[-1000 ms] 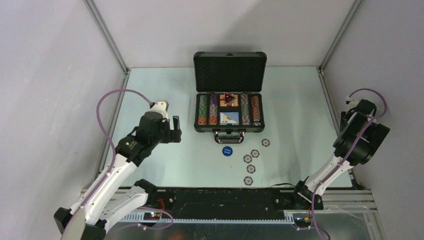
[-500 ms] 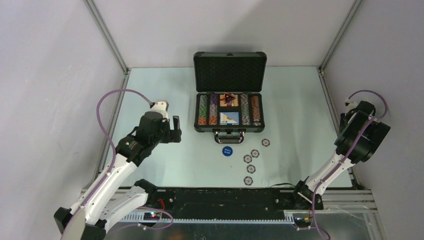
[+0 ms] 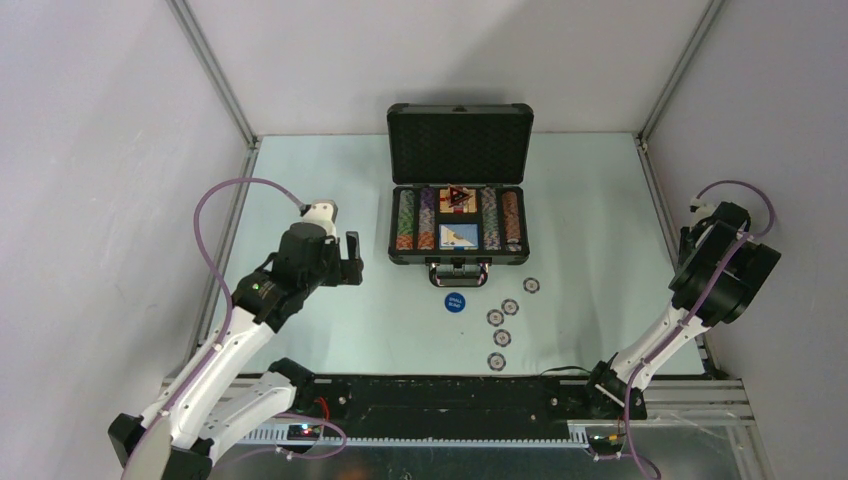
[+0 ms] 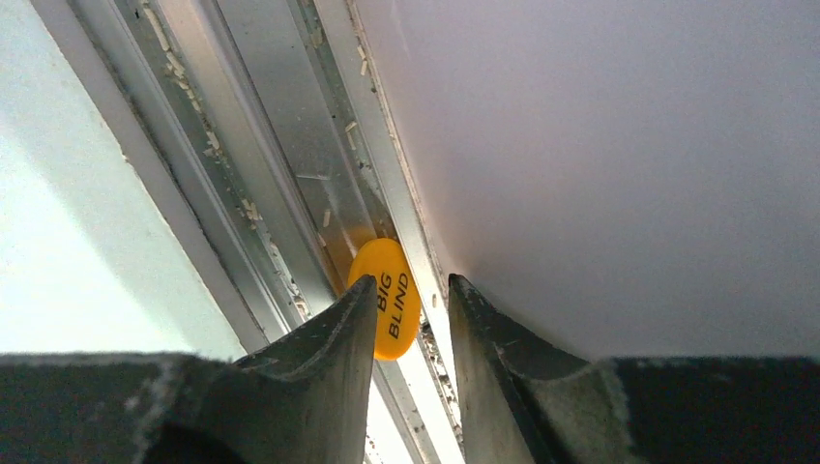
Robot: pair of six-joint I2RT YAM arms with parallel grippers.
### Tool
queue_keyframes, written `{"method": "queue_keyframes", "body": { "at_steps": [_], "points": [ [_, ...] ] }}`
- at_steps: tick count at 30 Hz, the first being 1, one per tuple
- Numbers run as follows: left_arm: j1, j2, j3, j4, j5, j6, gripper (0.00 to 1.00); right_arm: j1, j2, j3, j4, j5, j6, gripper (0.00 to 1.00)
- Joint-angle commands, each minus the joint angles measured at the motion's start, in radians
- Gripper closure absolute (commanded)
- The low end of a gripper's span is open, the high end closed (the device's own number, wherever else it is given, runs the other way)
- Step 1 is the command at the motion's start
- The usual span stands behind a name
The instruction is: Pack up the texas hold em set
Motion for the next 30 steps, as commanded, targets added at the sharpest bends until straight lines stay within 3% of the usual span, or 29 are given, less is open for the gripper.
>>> {"method": "queue_keyframes", "body": {
  "at_steps": [1, 19, 30],
  "points": [
    [-0.004, -0.004, 0.0, 0.018, -0.007, 0.027, 0.1, -0.016, -0.005, 0.037, 0.013, -0.031, 0.038, 0.61],
    [-0.003, -0.003, 0.0, 0.018, -0.006, 0.027, 0.1, -0.036, 0.012, 0.053, -0.041, -0.129, 0.053, 0.62],
    [-0.003, -0.005, 0.0, 0.018, -0.006, 0.027, 0.1, -0.017, 0.018, 0.062, -0.044, 0.129, 0.011, 0.7]
  ]
}}
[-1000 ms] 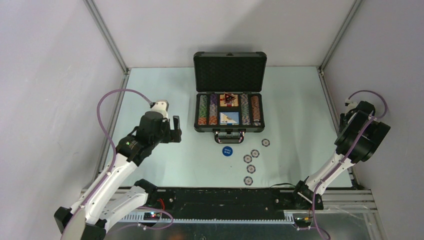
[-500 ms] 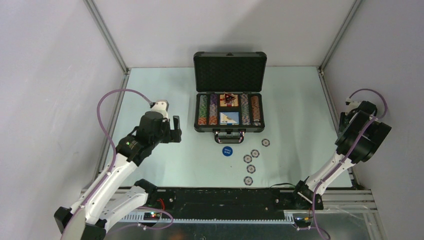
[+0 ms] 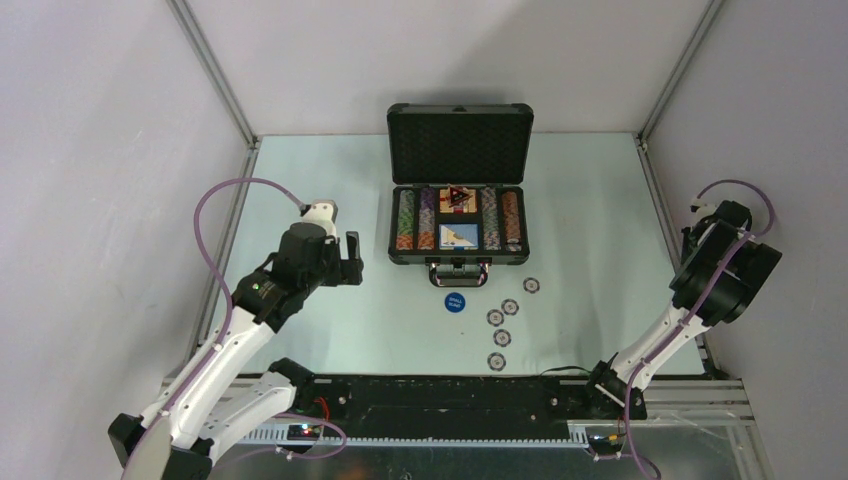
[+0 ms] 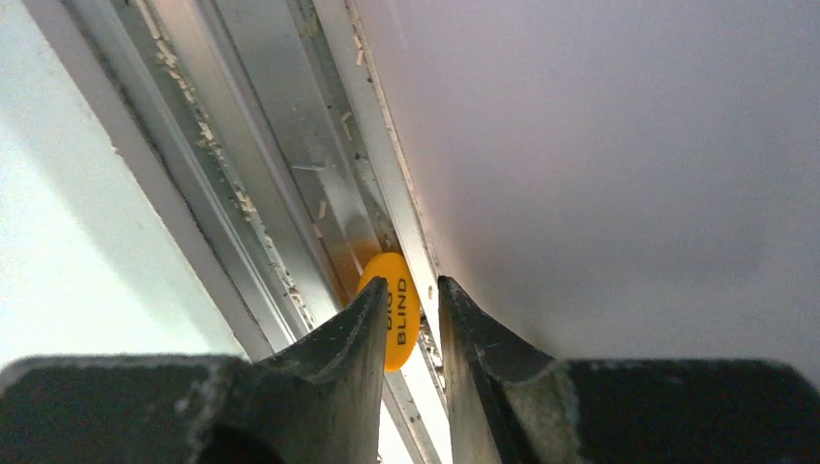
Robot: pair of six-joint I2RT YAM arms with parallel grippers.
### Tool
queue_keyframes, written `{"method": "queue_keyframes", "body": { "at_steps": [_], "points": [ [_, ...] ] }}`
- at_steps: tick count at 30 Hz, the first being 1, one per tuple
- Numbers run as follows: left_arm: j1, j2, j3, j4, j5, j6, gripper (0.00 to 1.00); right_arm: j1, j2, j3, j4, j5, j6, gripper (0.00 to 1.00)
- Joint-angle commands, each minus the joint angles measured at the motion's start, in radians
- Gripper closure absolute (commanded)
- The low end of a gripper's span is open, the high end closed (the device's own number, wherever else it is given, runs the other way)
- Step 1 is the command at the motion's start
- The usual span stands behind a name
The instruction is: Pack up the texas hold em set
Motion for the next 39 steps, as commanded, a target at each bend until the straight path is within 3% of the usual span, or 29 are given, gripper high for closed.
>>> {"method": "queue_keyframes", "body": {
  "at_steps": [1, 8, 17, 32, 39],
  "points": [
    [-0.003, -0.005, 0.0, 0.018, -0.006, 0.026, 0.1, -0.01, 0.01, 0.034, 0.007, 0.139, 0.013, 0.7],
    [-0.003, -0.004, -0.002, 0.019, -0.005, 0.026, 0.1, -0.01, 0.014, 0.034, -0.001, 0.099, 0.03, 0.69],
    [-0.003, -0.006, -0.002, 0.018, -0.004, 0.027, 0.1, -0.05, -0.017, 0.034, -0.001, -0.15, 0.074, 0.63],
    [-0.003, -0.015, -0.004, 0.018, -0.003, 0.025, 0.1, -0.004, 0.044, 0.072, -0.101, 0.094, 0.011, 0.63],
    [-0.003, -0.016, -0.004, 0.018, -0.001, 0.025, 0.1, -0.005, 0.048, 0.074, -0.11, 0.09, 0.024, 0.63]
  ]
}}
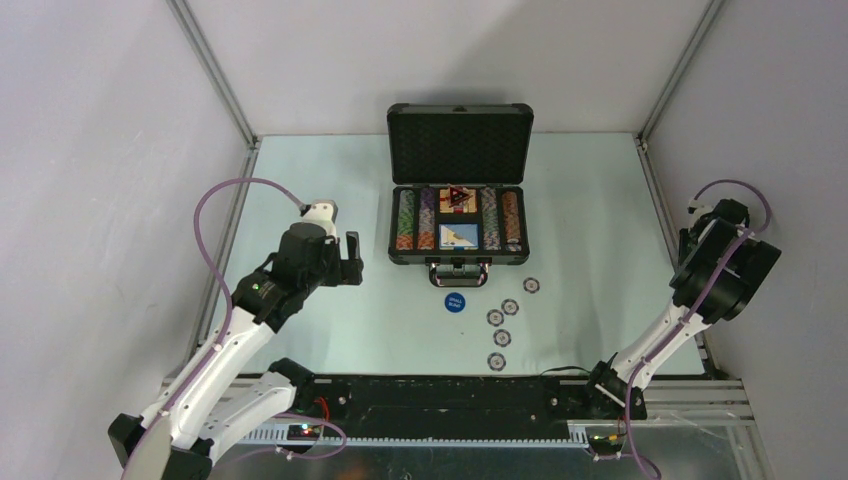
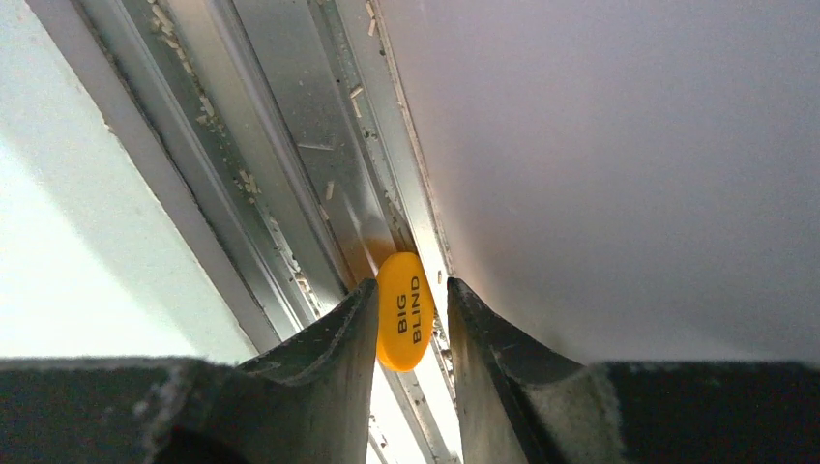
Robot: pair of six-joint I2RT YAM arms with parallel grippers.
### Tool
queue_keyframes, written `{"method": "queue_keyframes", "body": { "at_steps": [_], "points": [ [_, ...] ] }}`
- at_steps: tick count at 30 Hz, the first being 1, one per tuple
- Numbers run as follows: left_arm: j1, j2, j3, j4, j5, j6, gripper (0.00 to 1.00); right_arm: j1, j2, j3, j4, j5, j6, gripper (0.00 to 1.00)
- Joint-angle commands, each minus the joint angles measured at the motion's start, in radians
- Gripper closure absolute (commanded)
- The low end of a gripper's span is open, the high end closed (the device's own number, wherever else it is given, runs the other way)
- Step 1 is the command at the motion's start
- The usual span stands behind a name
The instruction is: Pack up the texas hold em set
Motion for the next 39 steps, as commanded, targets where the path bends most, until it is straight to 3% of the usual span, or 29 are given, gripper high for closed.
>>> {"method": "queue_keyframes", "body": {
  "at_steps": [1, 10, 16, 21, 30, 39],
  "points": [
    [-0.003, -0.015, -0.004, 0.018, -0.002, 0.023, 0.1, -0.019, 0.025, 0.034, -0.025, 0.037, 0.031, 0.63],
    [-0.003, -0.017, -0.004, 0.019, -0.002, 0.023, 0.1, -0.011, 0.03, 0.034, -0.035, 0.102, 0.012, 0.64],
    [-0.002, -0.018, -0.004, 0.019, -0.003, 0.023, 0.1, 0.001, 0.04, 0.034, -0.037, 0.133, 0.0, 0.78],
    [-0.003, -0.018, -0.004, 0.019, -0.002, 0.023, 0.1, 0.003, 0.042, 0.034, -0.038, 0.13, 0.001, 0.8],
    [-0.003, -0.018, -0.004, 0.02, 0.002, 0.023, 0.1, -0.027, -0.013, 0.034, -0.023, 0.052, 0.059, 0.61],
    [-0.005, -0.033, -0.008, 0.023, 0.009, 0.023, 0.1, -0.03, -0.061, 0.047, -0.069, -0.034, 0.082, 0.6]
  ]
}}
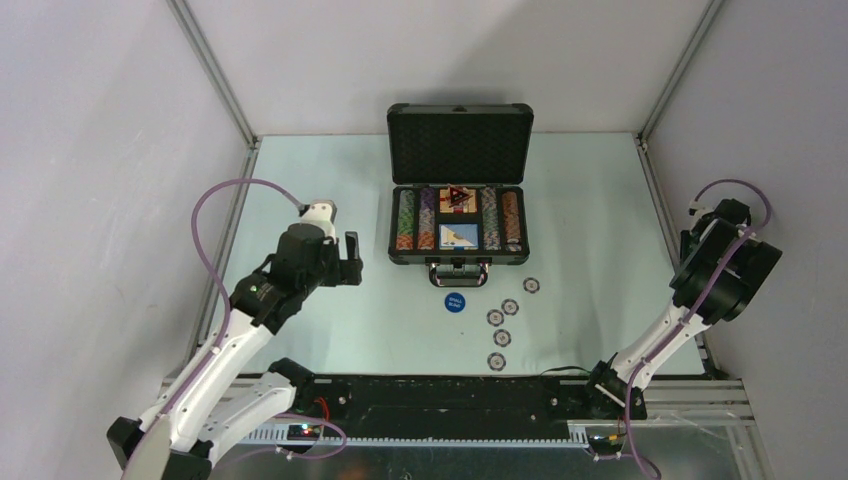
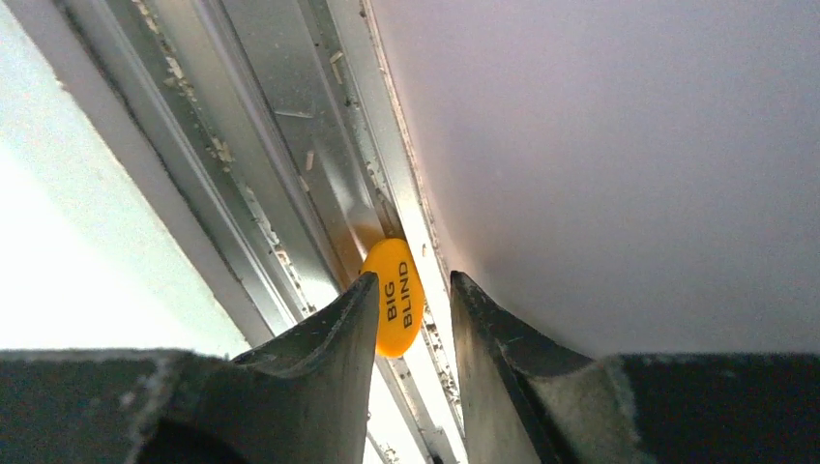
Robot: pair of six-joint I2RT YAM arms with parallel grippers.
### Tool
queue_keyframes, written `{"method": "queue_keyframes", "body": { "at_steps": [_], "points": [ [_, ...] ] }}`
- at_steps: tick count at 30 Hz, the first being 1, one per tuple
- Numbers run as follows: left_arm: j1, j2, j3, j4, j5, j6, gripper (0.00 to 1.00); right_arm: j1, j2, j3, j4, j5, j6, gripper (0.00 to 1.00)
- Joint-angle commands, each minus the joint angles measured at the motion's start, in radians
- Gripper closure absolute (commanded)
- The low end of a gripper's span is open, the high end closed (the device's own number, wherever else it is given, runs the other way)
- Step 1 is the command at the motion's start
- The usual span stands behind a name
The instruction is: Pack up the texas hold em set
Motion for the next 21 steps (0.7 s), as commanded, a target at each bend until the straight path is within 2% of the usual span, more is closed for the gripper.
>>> {"method": "queue_keyframes", "body": {
  "at_steps": [1, 10, 21],
  "points": [
    [-0.007, -0.025, -0.009, 0.023, 0.008, 0.019, 0.1, -0.026, -0.067, 0.038, -0.041, -0.069, 0.105, 0.6],
    [-0.011, -0.04, -0.012, 0.025, 0.009, 0.02, 0.09, -0.013, -0.055, 0.052, -0.125, -0.066, 0.091, 0.6],
    [-0.019, -0.044, -0.013, 0.024, 0.0, 0.019, 0.09, -0.011, -0.056, 0.051, -0.112, 0.12, 0.064, 0.6]
  ]
}}
